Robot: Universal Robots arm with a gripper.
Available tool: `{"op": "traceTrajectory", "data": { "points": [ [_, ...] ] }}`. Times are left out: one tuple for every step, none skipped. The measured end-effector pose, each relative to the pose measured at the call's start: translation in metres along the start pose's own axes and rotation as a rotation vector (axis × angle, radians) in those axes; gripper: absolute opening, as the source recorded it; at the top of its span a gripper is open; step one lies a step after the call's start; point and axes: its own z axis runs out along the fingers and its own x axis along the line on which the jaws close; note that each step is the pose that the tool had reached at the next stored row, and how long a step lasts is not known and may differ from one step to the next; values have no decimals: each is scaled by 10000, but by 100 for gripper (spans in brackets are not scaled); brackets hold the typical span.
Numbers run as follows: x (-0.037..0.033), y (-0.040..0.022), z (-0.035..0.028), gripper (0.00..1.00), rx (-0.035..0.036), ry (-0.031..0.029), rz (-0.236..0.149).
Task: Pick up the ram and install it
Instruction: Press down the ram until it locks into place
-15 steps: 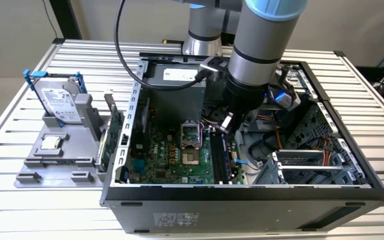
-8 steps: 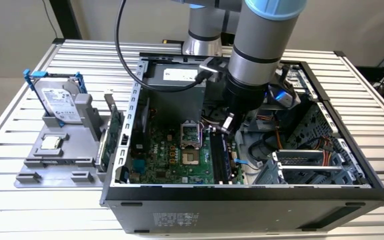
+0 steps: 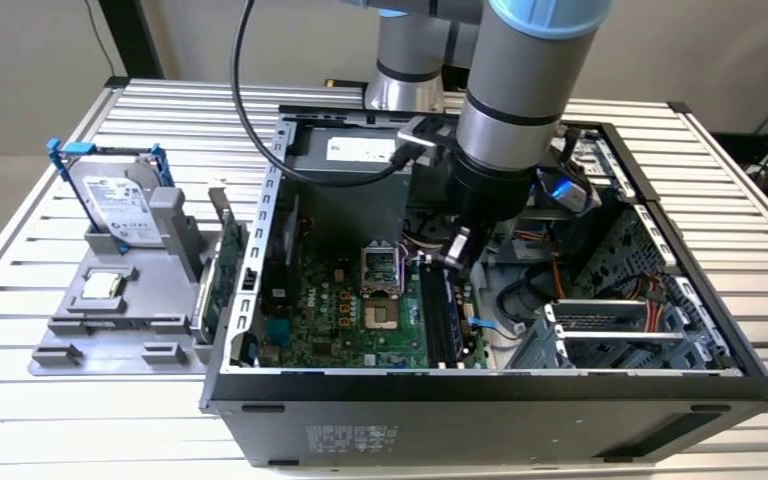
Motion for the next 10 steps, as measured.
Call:
{"op": "traceTrajectory", "data": {
  "points": [
    [0, 0, 0, 0, 10, 11, -41],
    [0, 0, 0, 0, 21, 24, -82],
    [0, 0, 0, 0, 32, 35, -125],
    [0, 0, 0, 0, 43, 48, -168],
    [0, 0, 0, 0, 53, 61, -206],
    [0, 0, 0, 0, 65, 74, -240],
    [0, 0, 0, 0, 77, 91, -272],
    [0, 0, 0, 0, 89, 106, -301],
    [0, 0, 0, 0, 100, 120, -331],
    [0, 0, 0, 0, 110, 133, -359]
  ]
}}
